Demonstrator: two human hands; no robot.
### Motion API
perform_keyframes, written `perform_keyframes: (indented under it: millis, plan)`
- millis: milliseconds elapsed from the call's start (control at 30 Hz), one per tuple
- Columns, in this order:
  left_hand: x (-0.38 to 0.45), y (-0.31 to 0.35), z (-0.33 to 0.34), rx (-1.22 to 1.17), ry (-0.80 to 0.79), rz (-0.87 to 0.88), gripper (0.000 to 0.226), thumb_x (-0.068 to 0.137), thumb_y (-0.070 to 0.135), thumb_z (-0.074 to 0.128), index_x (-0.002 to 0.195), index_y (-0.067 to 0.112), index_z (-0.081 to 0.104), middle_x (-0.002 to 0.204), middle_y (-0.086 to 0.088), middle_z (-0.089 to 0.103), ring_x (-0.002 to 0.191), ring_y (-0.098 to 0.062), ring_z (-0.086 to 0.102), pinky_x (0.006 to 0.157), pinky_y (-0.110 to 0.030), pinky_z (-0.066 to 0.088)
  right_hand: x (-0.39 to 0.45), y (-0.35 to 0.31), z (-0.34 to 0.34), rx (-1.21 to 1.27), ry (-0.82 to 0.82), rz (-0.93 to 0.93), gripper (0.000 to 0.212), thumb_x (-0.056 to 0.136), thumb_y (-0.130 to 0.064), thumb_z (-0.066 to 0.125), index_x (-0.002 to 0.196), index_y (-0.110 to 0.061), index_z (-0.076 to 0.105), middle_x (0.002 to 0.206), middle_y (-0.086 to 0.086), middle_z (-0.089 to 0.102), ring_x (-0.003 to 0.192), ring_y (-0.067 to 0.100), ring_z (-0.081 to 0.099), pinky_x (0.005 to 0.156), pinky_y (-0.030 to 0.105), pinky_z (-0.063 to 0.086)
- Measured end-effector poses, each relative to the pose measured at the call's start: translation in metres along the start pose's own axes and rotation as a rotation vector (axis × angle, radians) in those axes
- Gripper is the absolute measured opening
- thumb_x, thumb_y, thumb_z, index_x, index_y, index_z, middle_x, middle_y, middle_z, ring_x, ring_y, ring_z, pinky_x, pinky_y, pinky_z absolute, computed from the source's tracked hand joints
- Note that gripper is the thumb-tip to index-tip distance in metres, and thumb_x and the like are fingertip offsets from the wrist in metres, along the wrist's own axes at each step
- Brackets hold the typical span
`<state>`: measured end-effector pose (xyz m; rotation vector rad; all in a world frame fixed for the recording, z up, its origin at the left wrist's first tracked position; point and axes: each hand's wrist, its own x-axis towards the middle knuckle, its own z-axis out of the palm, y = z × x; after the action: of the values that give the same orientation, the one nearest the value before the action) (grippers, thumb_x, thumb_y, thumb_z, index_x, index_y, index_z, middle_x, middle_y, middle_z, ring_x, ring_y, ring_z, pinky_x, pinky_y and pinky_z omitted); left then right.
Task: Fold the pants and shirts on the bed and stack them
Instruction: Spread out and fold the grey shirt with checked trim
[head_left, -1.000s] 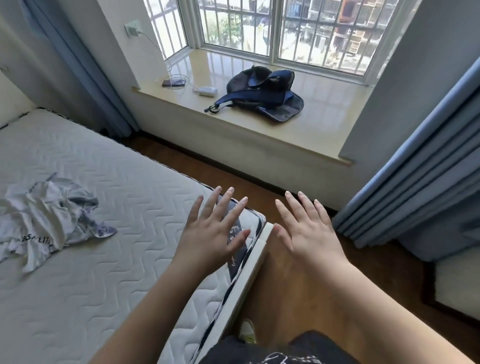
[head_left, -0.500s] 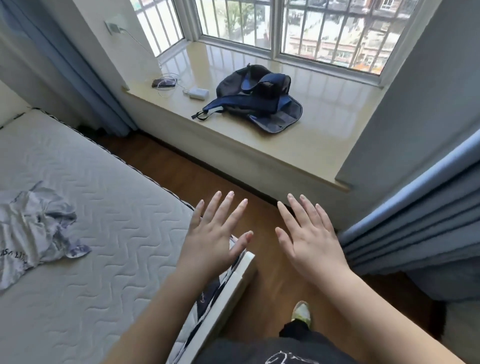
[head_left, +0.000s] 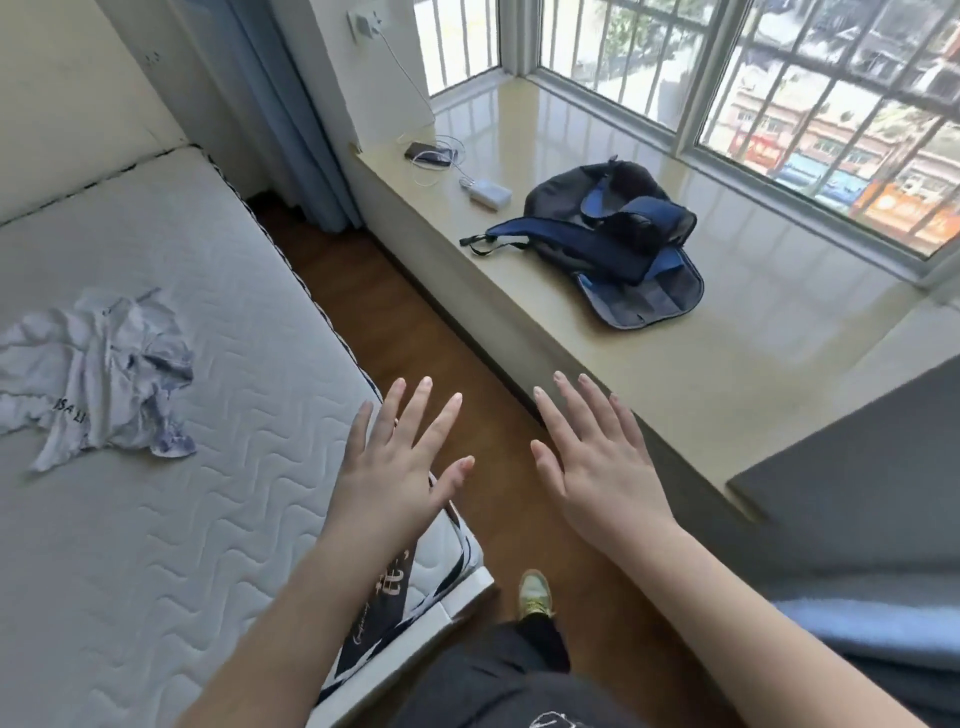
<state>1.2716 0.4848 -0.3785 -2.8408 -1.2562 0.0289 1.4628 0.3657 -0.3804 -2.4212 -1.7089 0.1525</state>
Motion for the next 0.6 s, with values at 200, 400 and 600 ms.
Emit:
perform_keyframes:
  millis: [200,400,600]
  plan:
    - [0.054,-0.021,0.013,-0.049,-0.001,-0.141,0.066,0.088,0.07,-0.011,0.149,0.043,-0.016,0.164,0.004,-0.003,0.15,-0.018,-0.013,0.12,-0.044,-0.011,0.085,0.004,-0.002,-0.058,-0.023,-0.131,0.058,0.103,-0.05,0.019,0.157,-0.031,0.014,0.165,-0.006,0.008,0.152,0.015,-0.004,0.12,0.035,-0.011]
    - [0.094,-0.032,0.011,-0.078,-0.045,-0.225,0.069,0.089,0.071,-0.007,0.152,0.041,-0.013,0.164,0.003,-0.002,0.15,-0.018,-0.014,0.119,-0.044,-0.012,0.152,0.008,0.0,-0.075,-0.064,-0.233,0.062,0.1,-0.056,0.012,0.157,-0.031,0.015,0.164,-0.005,0.013,0.152,0.016,-0.001,0.122,0.04,-0.005]
    - [0.142,-0.042,0.013,-0.043,-0.02,-0.301,0.068,0.095,0.064,0.011,0.155,0.034,0.01,0.164,-0.002,0.004,0.151,-0.02,-0.005,0.121,-0.046,0.001,0.227,0.011,0.009,-0.04,-0.092,-0.342,0.064,0.099,-0.056,0.015,0.154,-0.027,0.031,0.161,-0.003,0.027,0.151,0.019,0.014,0.122,0.044,0.012]
